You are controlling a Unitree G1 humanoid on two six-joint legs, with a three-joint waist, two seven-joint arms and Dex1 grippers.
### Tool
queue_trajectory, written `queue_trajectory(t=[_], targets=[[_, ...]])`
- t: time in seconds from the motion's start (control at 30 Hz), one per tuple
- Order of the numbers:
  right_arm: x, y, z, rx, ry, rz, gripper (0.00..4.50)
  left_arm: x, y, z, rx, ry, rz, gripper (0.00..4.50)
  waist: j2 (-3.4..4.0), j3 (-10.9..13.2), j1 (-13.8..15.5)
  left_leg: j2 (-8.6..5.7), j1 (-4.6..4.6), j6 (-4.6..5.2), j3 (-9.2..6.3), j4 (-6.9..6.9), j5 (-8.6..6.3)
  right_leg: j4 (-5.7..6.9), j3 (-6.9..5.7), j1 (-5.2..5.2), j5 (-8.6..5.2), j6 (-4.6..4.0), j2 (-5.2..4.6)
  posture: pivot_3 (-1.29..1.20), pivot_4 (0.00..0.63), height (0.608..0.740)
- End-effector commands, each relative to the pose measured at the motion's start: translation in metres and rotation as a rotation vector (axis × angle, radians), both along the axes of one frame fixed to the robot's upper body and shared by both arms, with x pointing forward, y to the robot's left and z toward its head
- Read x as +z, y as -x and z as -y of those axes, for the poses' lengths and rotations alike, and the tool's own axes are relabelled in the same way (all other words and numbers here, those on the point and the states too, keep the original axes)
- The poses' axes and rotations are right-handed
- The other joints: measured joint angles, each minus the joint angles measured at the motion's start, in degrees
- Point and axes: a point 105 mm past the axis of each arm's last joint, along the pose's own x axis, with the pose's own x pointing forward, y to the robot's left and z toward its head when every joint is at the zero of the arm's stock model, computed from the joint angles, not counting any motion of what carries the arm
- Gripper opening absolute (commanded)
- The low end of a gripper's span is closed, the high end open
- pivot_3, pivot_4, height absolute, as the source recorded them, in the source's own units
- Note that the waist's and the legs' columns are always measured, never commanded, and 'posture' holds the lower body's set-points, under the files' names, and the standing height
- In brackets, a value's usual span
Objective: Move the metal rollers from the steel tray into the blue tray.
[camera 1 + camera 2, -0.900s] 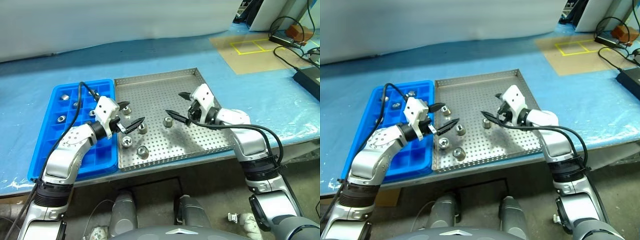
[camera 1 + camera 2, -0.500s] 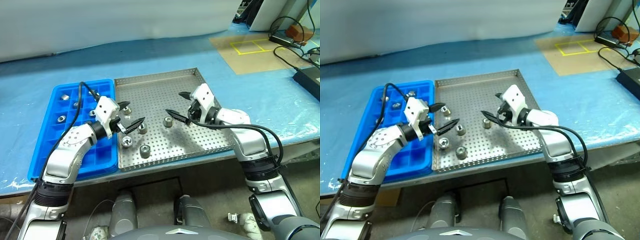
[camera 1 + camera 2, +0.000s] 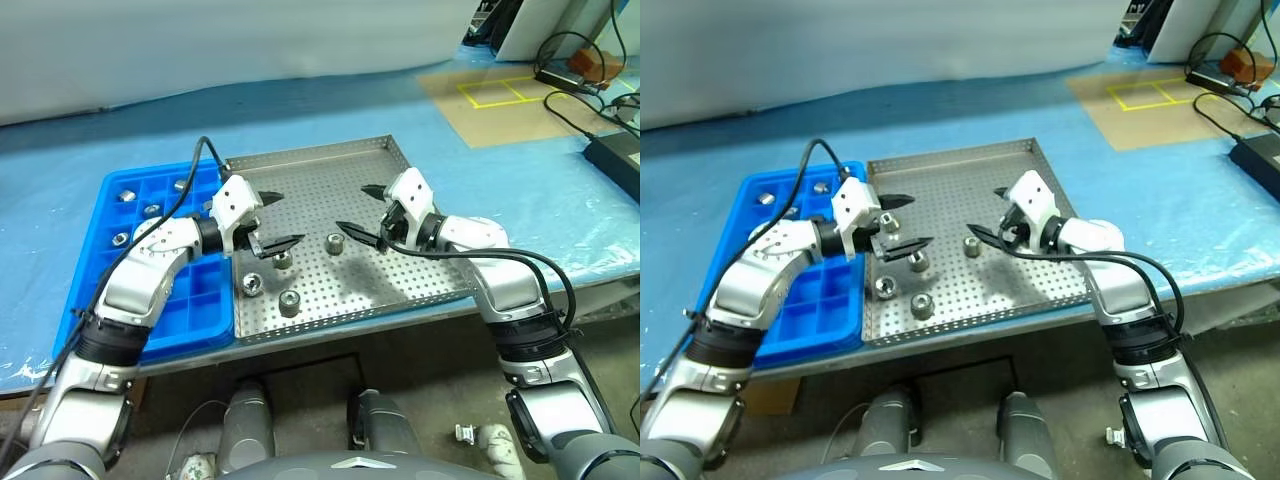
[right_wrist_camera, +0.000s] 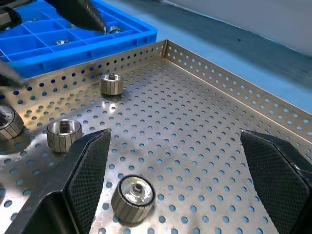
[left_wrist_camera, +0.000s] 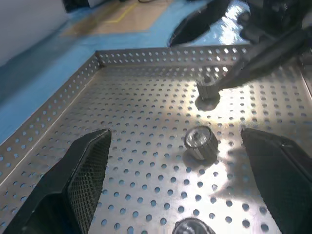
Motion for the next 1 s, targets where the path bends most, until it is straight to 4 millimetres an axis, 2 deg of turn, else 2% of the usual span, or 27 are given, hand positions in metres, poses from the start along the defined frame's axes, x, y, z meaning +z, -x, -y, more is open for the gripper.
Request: queue_trajectory(t=[0.03, 0.17, 0.33, 0.47, 0.73, 1.0], targets=[[0.009, 0.004, 0.000, -0.024, -0.024, 0.052, 4.44, 0.006, -0.008, -0.005, -0.067, -0.081, 0.032, 4.50, 0.00, 0.0, -0.3, 0.00, 0.00, -0.02, 0.00, -0.01, 0.01, 0.00, 0.00, 0.01, 0.00, -0.01, 0.00, -0.17, 0.150, 0.740], [0.002, 0.010, 0.002, -0.056, -0.027, 0.045, 4.44, -0.015, -0.016, -0.007, -0.140, -0.200, -0.024, 4.50, 0.00, 0.0, -0.6, -0.09, -0.02, -0.01, 0.01, 0.00, 0.00, -0.02, 0.05, 0.02, 0.00, -0.01, -0.04, -0.21, 0.150, 0.740], [0.002, 0.011, 0.008, -0.097, -0.028, 0.051, 4.44, -0.030, -0.019, -0.003, -0.203, -0.222, -0.089, 4.50, 0.00, 0.0, -1.2, -0.07, 0.00, -0.01, 0.02, 0.01, 0.01, 0.00, 0.07, 0.02, 0.00, -0.01, -0.04, -0.23, 0.150, 0.740], [0.000, 0.010, 0.012, -0.127, -0.018, 0.056, 4.44, -0.043, -0.027, -0.004, -0.180, -0.205, -0.166, 4.50, 0.00, 0.0, -1.3, -0.06, 0.03, -0.01, 0.03, 0.01, 0.01, 0.02, 0.08, 0.02, 0.01, -0.02, -0.03, -0.25, 0.150, 0.740], [-0.004, 0.010, 0.014, -0.149, -0.005, 0.058, 4.44, -0.065, -0.024, -0.012, -0.197, -0.292, -0.234, 4.50, 0.00, 0.0, -1.3, -0.06, 0.03, 0.02, 0.06, 0.00, -0.01, -0.01, 0.10, 0.03, 0.00, -0.03, -0.04, -0.26, 0.150, 0.740], [-0.006, 0.007, 0.017, -0.166, 0.012, 0.066, 4.44, -0.079, -0.024, -0.004, -0.187, -0.310, -0.285, 4.50, 0.00, 0.0, -1.3, -0.06, 0.28, 0.02, 0.08, -0.01, -0.01, 0.00, 0.11, 0.25, 0.00, -0.04, -0.05, -0.26, 0.150, 0.740]])
